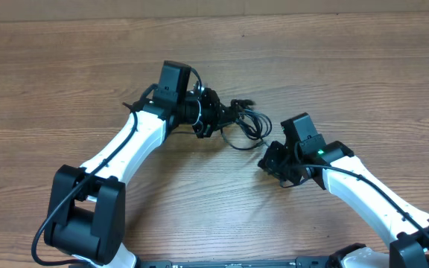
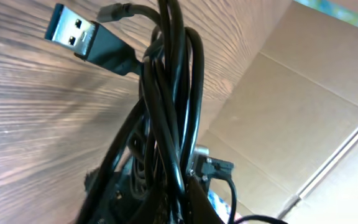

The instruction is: Untangle cables

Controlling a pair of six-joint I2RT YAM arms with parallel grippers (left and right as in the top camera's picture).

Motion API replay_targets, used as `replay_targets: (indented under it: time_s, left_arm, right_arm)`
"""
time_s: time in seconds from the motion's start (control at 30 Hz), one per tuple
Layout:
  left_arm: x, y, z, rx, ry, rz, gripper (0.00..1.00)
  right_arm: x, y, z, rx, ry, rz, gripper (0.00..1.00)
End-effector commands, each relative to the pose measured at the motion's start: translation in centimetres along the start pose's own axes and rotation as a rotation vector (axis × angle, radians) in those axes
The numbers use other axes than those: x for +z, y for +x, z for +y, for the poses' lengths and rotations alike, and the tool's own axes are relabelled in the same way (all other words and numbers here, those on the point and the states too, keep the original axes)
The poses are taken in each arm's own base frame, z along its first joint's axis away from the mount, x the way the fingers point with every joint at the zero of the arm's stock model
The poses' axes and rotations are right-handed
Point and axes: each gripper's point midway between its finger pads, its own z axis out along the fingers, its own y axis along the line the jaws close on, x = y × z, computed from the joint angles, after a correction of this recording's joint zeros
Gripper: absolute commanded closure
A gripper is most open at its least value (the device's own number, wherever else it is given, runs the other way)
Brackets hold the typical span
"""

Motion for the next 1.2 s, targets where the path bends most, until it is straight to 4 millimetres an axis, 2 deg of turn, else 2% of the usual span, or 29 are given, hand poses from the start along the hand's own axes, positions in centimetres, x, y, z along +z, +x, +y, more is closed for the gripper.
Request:
replay_targets:
  time_s: [0.0,0.07,0.1,0.23,0.4,0.53,0.67,0.73,0.8,0.83,0.93,1.03,1.1,1.17]
  left_arm:
    - [-0.8,1.3,-1.5,-0.019,0.028,0.039,0.96]
    - [-0.8,1.1,-0.9,-0.049,0.003,0.023,0.96]
    - [-0.8,0.7,-0.3,-0.070,-0.020,-0.001,0.96]
    - [-0.9,-0.4,1.0,-0.096,-0.074,-0.074,0.96]
    - [-1.0,-0.9,1.3,-0.075,-0.091,-0.104,0.96]
    - [-0.9,-0.8,1.3,-0.061,-0.093,-0.100,0.96]
    - [-1.1,-1.7,1.7,0.029,-0.120,-0.151,0.93]
    - [-1.2,-2.3,2.0,0.084,-0.144,-0.183,0.81]
    - [-1.5,-2.7,2.9,0.144,-0.192,-0.207,0.50]
    - [-1.6,-2.9,3.5,0.147,-0.221,-0.220,0.45]
    - [-2.2,-3.5,5.2,0.135,-0.301,-0.266,0.42]
    - [-3.0,-3.1,7.8,0.067,-0.408,-0.272,0.44]
    - [-3.0,-2.3,8.9,-0.021,-0.440,-0.261,0.55]
    - [-2.7,-1.9,9.3,-0.107,-0.445,-0.275,0.56]
  right_arm:
    - [-0.1,-0.3,1.0,-0.022,-0.036,-0.005,0.71]
    - [-0.2,0.3,2.3,-0.024,-0.101,0.037,0.51]
    - [-0.3,0.6,2.8,0.001,-0.126,0.059,0.47]
    - [-0.3,0.7,3.2,0.150,-0.141,0.080,0.42]
    - [-0.5,-0.4,3.5,0.325,-0.162,0.060,0.39]
    - [-0.8,-1.5,5.0,0.332,-0.228,0.028,0.38]
    - [-0.8,-1.6,4.9,0.369,-0.224,0.022,0.35]
    - [-0.7,-1.3,4.5,0.374,-0.205,0.031,0.35]
    - [-0.5,-0.6,3.5,0.384,-0.159,0.052,0.34]
    - [-0.4,-0.2,2.7,0.398,-0.122,0.056,0.33]
    - [-0.2,-0.2,0.8,0.374,-0.039,0.026,0.34]
    - [-0.2,-1.0,-0.2,0.246,0.009,-0.034,0.32]
    - [-0.3,-1.4,-1.1,0.229,0.048,-0.064,0.30]
    - [-0.3,-1.5,-1.6,0.231,0.072,-0.082,0.30]
